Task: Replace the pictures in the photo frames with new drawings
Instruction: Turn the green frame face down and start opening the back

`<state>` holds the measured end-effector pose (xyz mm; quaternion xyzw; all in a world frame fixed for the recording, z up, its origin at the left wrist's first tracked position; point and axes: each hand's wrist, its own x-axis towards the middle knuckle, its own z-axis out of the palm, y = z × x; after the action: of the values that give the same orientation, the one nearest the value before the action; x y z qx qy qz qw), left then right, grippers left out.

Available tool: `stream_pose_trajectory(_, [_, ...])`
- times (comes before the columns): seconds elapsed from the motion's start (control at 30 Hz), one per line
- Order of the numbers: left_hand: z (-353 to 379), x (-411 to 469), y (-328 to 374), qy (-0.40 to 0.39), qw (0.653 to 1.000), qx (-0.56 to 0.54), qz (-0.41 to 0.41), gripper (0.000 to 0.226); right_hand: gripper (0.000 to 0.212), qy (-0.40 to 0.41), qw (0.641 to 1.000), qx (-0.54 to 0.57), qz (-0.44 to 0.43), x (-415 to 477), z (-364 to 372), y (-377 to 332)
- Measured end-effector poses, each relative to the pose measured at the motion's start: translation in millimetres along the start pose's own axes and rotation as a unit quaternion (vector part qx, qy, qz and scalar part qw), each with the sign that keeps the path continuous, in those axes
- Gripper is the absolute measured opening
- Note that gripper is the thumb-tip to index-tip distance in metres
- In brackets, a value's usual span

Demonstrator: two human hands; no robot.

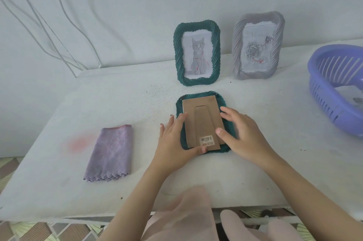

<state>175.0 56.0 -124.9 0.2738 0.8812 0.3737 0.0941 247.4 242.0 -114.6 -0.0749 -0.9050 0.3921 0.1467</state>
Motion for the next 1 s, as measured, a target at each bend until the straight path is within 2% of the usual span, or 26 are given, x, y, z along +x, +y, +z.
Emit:
stream_pose_trajectory(0.43, [0, -3, 0, 0.0, 0.999, 0.008, 0.036, 0.093, 0.056, -0.032, 0.996, 0.065, 0.05, -8, 3, -7])
stream_pose_trajectory(0.63, [0, -4, -2, -0.003, 0.999, 0.021, 0.037, 0.091, 0.06, -0.019, 0.996, 0.075, 0.045, -5, 5, -6])
stream_pose_trajectory(0.8, [0, -3, -2, -0.006, 0.999, 0.019, 0.035, 0.091, 0.056, 0.0, 0.995, 0.078, 0.054, 1, 5, -5])
stream_pose_trajectory(1.0, [0, -2, -1, -0.011, 0.999, 0.02, 0.025, 0.093, 0.064, 0.009, 0.995, 0.065, 0.073, 8, 11, 0])
